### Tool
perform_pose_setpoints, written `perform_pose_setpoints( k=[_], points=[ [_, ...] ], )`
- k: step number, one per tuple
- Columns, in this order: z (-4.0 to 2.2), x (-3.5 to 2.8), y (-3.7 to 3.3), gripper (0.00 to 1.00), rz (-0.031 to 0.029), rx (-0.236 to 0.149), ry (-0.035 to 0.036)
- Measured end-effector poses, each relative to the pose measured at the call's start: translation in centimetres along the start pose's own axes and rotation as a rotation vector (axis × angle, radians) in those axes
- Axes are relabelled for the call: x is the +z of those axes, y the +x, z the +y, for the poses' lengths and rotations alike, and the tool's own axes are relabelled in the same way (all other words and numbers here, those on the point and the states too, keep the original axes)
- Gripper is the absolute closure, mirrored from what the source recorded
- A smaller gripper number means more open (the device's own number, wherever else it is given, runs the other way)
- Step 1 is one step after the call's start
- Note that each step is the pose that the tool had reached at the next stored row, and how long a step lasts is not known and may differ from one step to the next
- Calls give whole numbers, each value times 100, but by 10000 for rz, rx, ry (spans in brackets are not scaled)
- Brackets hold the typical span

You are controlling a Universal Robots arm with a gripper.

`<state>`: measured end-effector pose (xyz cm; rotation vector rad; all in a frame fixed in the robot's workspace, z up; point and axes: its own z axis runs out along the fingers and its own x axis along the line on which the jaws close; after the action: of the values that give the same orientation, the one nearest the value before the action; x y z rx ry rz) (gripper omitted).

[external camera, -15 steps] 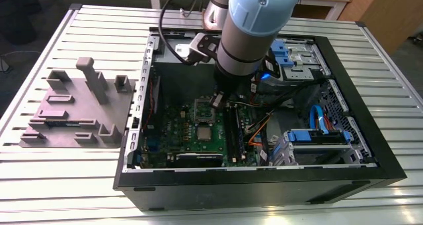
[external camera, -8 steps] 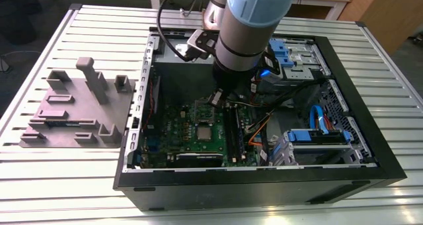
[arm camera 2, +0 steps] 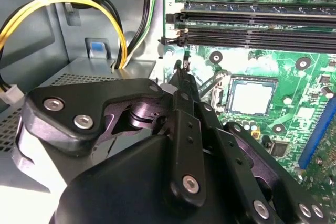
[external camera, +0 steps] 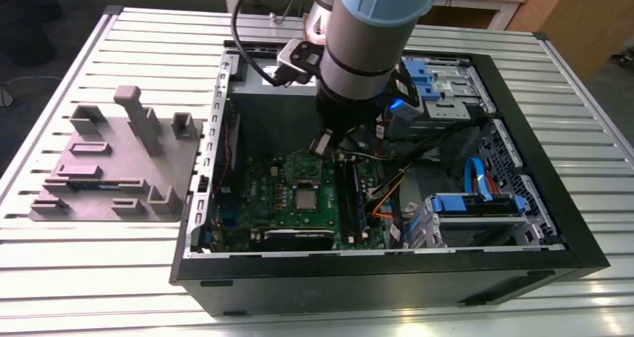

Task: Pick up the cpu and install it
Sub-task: 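Close the cpu cover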

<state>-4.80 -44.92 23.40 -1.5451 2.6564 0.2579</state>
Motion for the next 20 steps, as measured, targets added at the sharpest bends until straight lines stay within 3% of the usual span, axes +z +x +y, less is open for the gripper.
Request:
perform_pose_setpoints(
  k=[12,20],
  points=[
    [18,-64,-16,90,25,-69,-6],
    [19,-65,-19,90,64,-55,-76]
  ],
)
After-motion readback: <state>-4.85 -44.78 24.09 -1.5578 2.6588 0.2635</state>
